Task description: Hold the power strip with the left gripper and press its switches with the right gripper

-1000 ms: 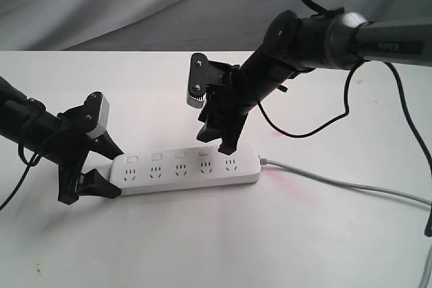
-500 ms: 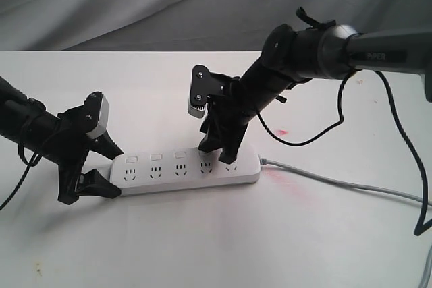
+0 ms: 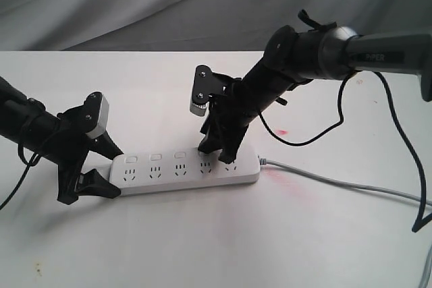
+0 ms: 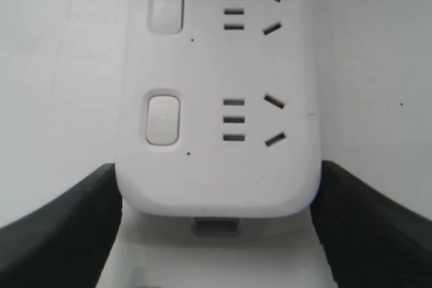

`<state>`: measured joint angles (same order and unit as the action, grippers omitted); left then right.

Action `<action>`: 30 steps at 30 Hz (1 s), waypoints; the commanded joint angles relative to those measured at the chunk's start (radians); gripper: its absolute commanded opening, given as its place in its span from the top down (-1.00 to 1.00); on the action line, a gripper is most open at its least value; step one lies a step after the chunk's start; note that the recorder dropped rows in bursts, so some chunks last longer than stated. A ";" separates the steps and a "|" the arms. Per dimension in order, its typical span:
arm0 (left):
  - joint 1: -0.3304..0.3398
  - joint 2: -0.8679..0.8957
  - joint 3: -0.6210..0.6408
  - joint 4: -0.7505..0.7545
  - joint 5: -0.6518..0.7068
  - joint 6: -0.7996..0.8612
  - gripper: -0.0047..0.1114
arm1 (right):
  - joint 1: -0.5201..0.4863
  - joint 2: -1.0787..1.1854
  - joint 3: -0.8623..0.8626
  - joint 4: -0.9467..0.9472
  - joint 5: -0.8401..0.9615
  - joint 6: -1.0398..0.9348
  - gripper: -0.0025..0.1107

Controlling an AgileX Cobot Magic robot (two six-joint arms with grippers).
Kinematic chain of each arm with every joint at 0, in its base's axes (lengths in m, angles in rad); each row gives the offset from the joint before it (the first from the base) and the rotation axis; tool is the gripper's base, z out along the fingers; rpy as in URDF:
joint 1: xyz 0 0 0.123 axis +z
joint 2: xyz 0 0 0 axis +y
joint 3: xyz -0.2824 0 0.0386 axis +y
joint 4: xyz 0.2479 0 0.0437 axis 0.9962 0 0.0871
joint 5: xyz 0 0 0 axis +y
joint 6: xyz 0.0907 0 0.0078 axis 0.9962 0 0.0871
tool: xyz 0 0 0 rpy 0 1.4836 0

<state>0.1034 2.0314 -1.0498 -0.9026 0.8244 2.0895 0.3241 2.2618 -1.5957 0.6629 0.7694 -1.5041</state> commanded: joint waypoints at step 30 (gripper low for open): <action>-0.004 -0.002 -0.007 -0.003 -0.015 0.003 -0.23 | -0.071 -0.093 0.098 -0.076 -0.058 0.037 0.25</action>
<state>0.1034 2.0314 -1.0498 -0.9026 0.8244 2.0895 0.2598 2.1638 -1.5043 0.5840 0.7264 -1.4591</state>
